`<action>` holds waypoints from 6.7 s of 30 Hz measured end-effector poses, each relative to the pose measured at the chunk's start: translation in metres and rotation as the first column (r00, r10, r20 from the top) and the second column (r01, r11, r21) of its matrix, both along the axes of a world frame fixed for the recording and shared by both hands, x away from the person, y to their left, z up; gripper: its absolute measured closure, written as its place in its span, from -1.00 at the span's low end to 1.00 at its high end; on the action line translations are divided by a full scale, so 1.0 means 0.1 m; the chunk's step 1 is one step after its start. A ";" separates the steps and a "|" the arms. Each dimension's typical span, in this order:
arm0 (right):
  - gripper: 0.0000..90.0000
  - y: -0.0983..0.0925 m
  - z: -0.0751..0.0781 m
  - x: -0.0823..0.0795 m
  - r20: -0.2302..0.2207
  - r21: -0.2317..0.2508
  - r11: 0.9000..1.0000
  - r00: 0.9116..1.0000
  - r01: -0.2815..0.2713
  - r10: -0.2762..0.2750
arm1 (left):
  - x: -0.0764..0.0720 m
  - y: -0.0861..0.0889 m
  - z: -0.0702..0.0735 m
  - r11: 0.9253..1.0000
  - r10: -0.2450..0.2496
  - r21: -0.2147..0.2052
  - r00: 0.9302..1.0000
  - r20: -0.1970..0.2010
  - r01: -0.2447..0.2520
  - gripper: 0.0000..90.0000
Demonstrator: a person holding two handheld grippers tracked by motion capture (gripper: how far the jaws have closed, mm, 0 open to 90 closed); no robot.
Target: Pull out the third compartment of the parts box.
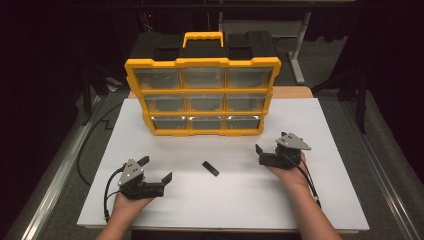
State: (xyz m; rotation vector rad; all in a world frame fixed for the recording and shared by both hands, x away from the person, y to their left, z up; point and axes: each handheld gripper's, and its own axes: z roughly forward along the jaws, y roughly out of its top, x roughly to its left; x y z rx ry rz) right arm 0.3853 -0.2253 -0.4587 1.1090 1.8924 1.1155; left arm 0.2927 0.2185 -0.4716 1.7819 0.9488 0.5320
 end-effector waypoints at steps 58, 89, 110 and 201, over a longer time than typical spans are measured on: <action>-1.00 0.04 -0.05 -0.23 -0.015 -0.416 0.904 0.995 -0.095 0.098 | -0.02 -0.04 0.01 0.999 -0.034 -0.019 0.999 0.036 0.034 -0.99; -1.00 0.27 -0.03 -0.38 0.070 -0.733 0.675 0.980 -0.078 0.189 | -0.03 -0.06 0.00 0.999 -0.051 -0.013 0.998 0.039 0.052 -0.99; -0.99 0.40 -0.05 -0.48 0.084 -0.882 0.469 0.960 -0.052 0.265 | -0.03 -0.06 0.00 0.998 -0.055 -0.015 0.998 0.040 0.056 -0.99; -0.07 0.95 0.88 -0.16 0.393 -0.880 0.401 0.865 0.255 0.311 | -0.02 -0.12 -0.04 0.996 -0.083 0.021 0.994 0.077 0.081 -0.99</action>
